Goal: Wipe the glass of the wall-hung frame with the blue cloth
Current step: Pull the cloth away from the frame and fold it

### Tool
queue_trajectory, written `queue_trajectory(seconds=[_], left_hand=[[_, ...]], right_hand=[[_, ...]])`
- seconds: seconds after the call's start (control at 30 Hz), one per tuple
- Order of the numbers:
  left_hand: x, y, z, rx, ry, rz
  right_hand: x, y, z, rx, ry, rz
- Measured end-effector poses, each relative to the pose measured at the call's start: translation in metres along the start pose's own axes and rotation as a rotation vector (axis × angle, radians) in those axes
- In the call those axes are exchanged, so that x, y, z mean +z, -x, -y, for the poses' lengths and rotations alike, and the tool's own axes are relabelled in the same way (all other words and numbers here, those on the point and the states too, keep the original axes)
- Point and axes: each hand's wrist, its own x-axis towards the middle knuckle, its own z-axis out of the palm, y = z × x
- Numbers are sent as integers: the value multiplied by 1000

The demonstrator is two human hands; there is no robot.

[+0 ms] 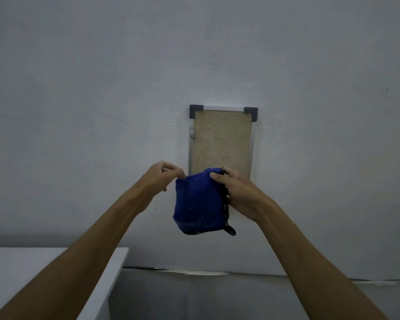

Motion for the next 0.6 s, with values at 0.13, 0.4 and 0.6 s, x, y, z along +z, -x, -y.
queue_trajectory(seconds=[0.13,0.4,0.6], left_hand=[[-7,11,36,-278,276,418],[-16,14,54,-166,424,85],[-78,20,72,-226,164,12]], right_hand=[[2,-2,-6,36,-116,86],[19,-15,-33,203,68,46],[63,-42,-43,196,164,116]])
